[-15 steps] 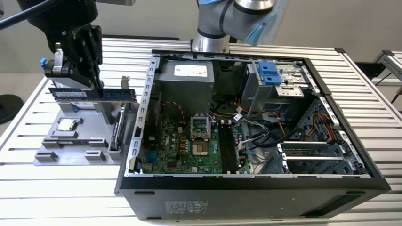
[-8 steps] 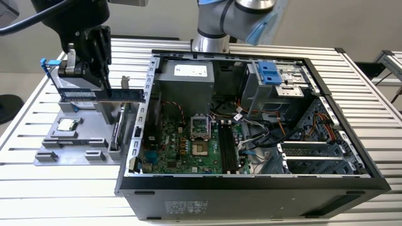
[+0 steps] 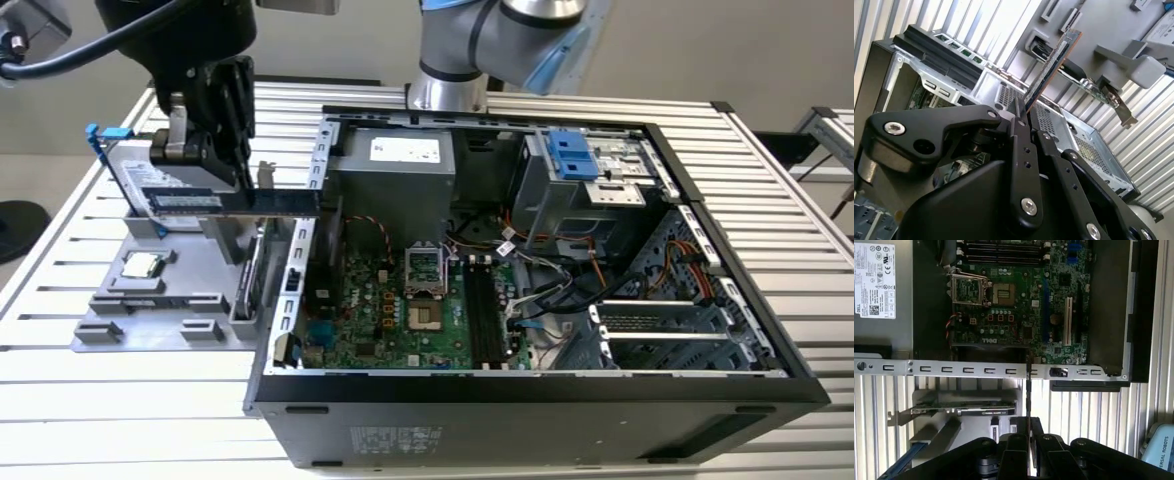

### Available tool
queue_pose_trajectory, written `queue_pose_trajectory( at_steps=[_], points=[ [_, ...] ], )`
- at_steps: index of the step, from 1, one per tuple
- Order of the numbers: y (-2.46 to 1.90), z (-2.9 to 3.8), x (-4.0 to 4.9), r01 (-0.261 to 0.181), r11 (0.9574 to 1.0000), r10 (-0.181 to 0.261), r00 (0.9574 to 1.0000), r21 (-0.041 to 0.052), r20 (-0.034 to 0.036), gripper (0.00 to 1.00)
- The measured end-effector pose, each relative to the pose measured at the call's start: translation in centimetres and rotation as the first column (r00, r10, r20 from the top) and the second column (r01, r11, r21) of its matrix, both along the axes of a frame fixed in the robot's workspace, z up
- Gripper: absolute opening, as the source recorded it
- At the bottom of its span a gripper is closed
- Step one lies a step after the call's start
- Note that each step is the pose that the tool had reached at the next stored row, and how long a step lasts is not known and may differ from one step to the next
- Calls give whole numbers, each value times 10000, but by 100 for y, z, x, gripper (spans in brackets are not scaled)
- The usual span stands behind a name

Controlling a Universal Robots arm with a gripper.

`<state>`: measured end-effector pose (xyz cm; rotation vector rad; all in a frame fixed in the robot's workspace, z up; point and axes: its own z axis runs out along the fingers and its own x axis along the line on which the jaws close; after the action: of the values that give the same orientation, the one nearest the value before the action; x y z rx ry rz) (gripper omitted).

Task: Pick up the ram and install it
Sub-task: 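Pick up the ram and move it above insertion slot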

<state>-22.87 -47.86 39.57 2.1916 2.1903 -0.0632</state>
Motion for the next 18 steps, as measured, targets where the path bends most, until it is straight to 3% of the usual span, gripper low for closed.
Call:
queue_pose_trajectory(
  at_steps=[18],
  points=[
    [0, 0, 316, -1, 10000, 1, 10000, -3, 0, 0]
  ],
)
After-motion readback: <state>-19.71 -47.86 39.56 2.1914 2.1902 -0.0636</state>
